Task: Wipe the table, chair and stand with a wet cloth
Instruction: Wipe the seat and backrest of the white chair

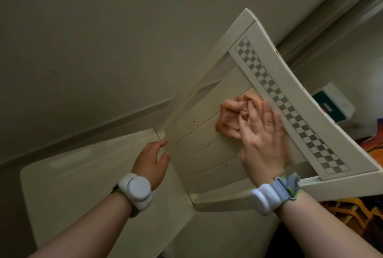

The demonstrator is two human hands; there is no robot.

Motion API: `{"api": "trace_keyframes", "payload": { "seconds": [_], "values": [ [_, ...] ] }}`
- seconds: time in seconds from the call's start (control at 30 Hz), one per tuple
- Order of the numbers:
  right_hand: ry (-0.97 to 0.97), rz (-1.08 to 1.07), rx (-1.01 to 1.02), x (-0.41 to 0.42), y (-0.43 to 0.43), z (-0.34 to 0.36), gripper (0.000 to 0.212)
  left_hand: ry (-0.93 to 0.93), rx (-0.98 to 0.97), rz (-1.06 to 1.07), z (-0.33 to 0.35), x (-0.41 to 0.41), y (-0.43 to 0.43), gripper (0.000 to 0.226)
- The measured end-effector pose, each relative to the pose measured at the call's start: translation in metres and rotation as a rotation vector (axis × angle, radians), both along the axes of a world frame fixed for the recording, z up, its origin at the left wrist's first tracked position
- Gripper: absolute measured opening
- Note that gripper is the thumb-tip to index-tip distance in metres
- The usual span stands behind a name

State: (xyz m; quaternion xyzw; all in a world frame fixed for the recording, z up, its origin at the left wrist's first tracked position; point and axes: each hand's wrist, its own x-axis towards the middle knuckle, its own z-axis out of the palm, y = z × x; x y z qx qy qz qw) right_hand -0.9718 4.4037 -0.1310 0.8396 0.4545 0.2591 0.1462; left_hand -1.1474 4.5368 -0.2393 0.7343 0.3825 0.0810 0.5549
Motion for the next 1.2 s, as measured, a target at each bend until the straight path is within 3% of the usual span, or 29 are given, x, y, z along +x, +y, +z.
{"api": "trace_keyframes", "payload": {
  "seconds": [0.07,0.23,0.33,0.47,0.57,0.77,0.83,0.93,1.0,1.07,1.2],
  "values": [
    [0.000,-0.038,0.011,0.000,0.013,0.002,0.064,-0.016,0.002,-0.016,0.007,0.008,0.003,0.041],
    [0.055,0.103,-0.283,-0.002,0.005,-0.042,0.059,-0.071,0.056,-0.085,0.033,0.024,0.010,0.043],
    [-0.013,0.058,-0.207,0.000,-0.010,-0.017,0.059,-0.082,0.072,-0.094,0.042,0.029,0.017,0.043],
    [-0.062,-0.062,-0.128,0.004,0.017,0.018,0.083,-0.091,0.082,-0.052,0.038,0.032,0.017,0.044],
    [-0.088,0.068,-0.168,0.012,0.049,-0.007,0.063,-0.077,0.128,-0.048,0.027,0.028,0.014,0.046],
    [0.065,0.323,-0.405,0.005,0.044,-0.071,0.061,-0.012,0.237,-0.053,-0.018,-0.002,0.012,0.055],
    [0.052,0.331,-0.355,0.007,0.037,-0.057,0.062,0.024,0.263,-0.053,-0.031,-0.010,0.012,0.052],
    [0.114,0.094,-0.185,0.014,0.052,-0.035,0.077,0.116,0.276,-0.062,-0.058,-0.023,0.009,0.053],
    [0.105,0.106,-0.186,0.010,0.070,-0.052,0.072,0.169,0.236,-0.048,-0.082,-0.032,0.004,0.054],
    [0.091,0.220,-0.290,0.001,0.080,-0.083,0.064,0.191,0.203,-0.045,-0.098,-0.038,-0.002,0.054],
    [0.110,0.319,-0.573,-0.016,0.067,-0.140,0.069,0.172,0.156,-0.022,-0.117,-0.044,-0.011,0.055]
  ]
}}
